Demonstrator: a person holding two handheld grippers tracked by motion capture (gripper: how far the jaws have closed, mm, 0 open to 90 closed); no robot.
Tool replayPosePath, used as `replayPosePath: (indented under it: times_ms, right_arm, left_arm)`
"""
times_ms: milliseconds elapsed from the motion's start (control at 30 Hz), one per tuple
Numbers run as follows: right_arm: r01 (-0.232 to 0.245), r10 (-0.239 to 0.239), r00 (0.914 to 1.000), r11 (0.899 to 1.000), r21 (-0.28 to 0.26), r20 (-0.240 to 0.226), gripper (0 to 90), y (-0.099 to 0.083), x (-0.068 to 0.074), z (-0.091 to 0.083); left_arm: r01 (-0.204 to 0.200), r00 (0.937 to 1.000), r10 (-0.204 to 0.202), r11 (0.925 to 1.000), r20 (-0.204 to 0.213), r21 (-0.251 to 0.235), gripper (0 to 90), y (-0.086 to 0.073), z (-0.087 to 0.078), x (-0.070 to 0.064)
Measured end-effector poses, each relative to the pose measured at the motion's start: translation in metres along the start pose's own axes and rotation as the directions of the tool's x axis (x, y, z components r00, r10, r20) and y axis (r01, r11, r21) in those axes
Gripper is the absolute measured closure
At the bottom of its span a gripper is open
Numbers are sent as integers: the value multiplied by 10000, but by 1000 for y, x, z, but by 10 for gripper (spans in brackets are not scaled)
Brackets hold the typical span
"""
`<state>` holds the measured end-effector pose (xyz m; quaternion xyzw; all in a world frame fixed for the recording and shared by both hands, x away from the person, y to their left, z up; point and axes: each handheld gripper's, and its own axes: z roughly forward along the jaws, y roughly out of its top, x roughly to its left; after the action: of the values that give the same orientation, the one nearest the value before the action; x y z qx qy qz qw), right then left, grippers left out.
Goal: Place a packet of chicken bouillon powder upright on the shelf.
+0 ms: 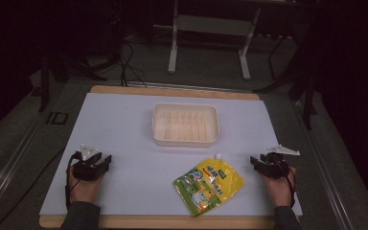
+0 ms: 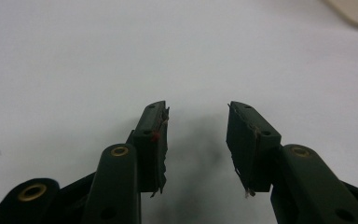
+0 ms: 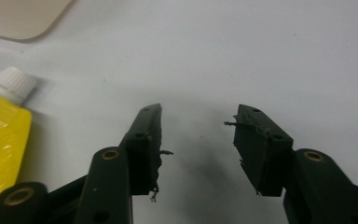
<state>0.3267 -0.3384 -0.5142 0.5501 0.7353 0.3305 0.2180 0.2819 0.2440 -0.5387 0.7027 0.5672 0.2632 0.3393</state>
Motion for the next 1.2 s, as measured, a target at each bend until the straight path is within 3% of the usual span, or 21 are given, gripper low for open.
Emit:
replayPosePath:
  times_ms: [100,233,367,533,733,767,833,1000,1067,1200]
  right_arm:
    - [-25,27,9998,9999,115,-194,531,-1,-1,-3]
    - [206,-192,9983,9995,259,-545,503,0,5,-14]
    - [567,-523,9946,9973,474,-894,475,0,10,-23]
    - [630,-557,9906,9965,548,-1249,444,1,12,-32]
    - [590,-387,9686,9953,762,-2456,382,0,17,-47]
    - [590,-387,9686,9953,762,-2456,382,0,17,-47]
    - [679,-400,9590,9936,905,-2806,366,-4,22,-47]
    - [937,-530,9479,9888,1159,-3141,335,-10,31,-42]
    - [845,-387,9376,9894,1184,-3456,335,-13,33,-39]
    - [837,-294,9299,9876,1330,-3667,335,-16,37,-34]
  left_arm:
    - [-403,9992,405,9990,78,-173,578,-1,-2,-3]
    - [-443,9988,446,9989,189,-132,576,-2,0,-4]
    - [-546,9985,547,9984,37,-148,567,-3,0,-5]
    - [-448,9990,447,9988,-74,-205,552,-3,0,-6]
    - [-508,9985,504,9985,-226,-177,530,-3,0,-7]
    - [-488,9985,483,9986,-265,-205,530,-3,0,-7]
    - [-394,9990,389,9990,-233,-227,531,-3,0,-6]
    - [-453,9987,447,9987,-263,-216,530,-3,0,-7]
    - [-513,9983,507,9984,-284,-224,530,-3,-1,-7]
    - [-466,9985,458,9986,-288,-269,528,-4,-1,-7]
